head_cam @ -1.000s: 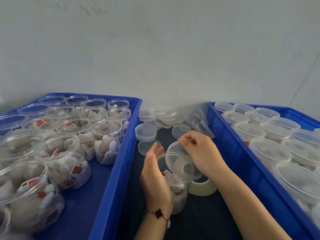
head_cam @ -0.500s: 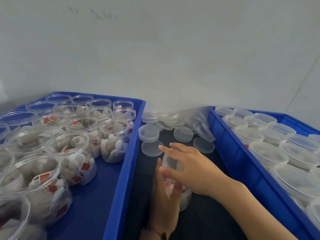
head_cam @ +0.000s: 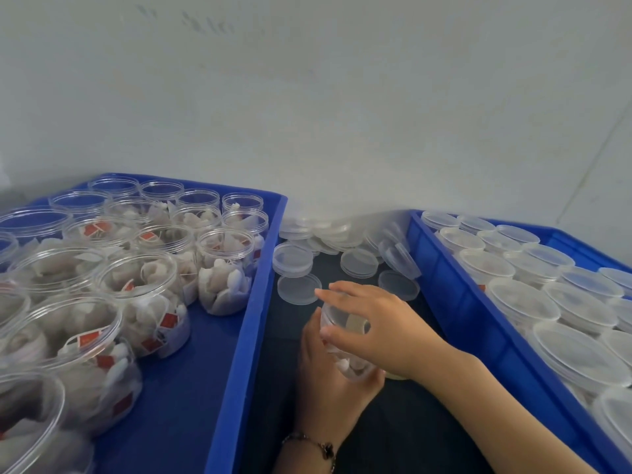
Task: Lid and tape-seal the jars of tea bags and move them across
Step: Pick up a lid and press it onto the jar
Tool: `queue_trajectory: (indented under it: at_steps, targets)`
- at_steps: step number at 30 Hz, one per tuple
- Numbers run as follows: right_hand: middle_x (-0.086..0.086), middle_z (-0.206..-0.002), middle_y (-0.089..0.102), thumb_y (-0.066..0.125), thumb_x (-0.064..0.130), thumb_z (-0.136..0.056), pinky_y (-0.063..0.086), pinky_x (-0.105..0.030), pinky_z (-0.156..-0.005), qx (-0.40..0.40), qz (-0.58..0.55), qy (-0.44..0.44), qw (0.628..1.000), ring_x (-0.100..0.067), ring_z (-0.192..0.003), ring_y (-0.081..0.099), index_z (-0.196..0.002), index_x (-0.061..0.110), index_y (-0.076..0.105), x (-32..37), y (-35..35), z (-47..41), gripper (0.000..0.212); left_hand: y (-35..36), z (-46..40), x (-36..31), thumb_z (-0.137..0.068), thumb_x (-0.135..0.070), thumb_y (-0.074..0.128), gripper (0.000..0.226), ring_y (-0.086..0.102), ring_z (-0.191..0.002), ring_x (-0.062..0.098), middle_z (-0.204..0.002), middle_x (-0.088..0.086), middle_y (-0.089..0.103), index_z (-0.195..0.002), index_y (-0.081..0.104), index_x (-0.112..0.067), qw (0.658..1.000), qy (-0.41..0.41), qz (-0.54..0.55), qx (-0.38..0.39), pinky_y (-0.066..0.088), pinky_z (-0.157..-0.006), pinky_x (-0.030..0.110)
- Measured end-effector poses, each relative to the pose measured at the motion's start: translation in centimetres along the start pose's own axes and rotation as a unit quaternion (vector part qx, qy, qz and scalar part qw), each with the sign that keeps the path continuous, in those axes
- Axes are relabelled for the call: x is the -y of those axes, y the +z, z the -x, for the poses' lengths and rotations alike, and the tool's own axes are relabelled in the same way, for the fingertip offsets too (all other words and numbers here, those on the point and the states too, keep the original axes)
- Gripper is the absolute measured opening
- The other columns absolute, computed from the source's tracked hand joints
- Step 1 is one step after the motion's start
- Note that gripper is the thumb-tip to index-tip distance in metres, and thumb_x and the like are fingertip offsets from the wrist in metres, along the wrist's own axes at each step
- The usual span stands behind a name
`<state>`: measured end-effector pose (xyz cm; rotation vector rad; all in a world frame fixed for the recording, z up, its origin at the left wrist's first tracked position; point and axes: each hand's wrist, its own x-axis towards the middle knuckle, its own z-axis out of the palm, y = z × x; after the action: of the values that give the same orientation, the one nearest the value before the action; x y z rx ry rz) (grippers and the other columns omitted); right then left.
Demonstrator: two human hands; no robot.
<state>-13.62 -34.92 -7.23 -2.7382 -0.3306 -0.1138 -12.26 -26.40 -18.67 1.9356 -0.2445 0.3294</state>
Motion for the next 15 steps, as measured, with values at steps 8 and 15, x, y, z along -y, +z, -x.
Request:
queue_trajectory:
  at_steps: [8,15]
  targets:
    - [0.027,-0.144,0.033,0.047,0.056,-0.084,0.032,-0.027,-0.104,0.012,0.037,-0.017,0.999,-0.002,-0.131,0.029,-0.135,0.052,0.038,0.0,0.3,-0.2,0.052,-0.2,0.3,-0.5,-0.061,-0.041,0.075,0.086,0.038,-0.119,-0.004,-0.129,-0.019,0.037,-0.134,0.029,-0.034,0.999,0.032,0.011,0.011,0.037,-0.101,0.02]
    - [0.026,-0.14,0.04,0.057,0.053,-0.083,0.027,-0.017,-0.093,0.029,0.064,-0.052,0.996,0.003,-0.125,0.033,-0.128,0.049,0.051,0.0,-0.3,-0.4,0.045,-1.6,0.2,-0.2,-0.044,-0.04,0.083,0.094,0.054,-0.111,-0.005,-0.121,-0.027,0.055,-0.125,0.037,-0.053,0.988,0.018,0.15,0.021,0.048,-0.088,0.014]
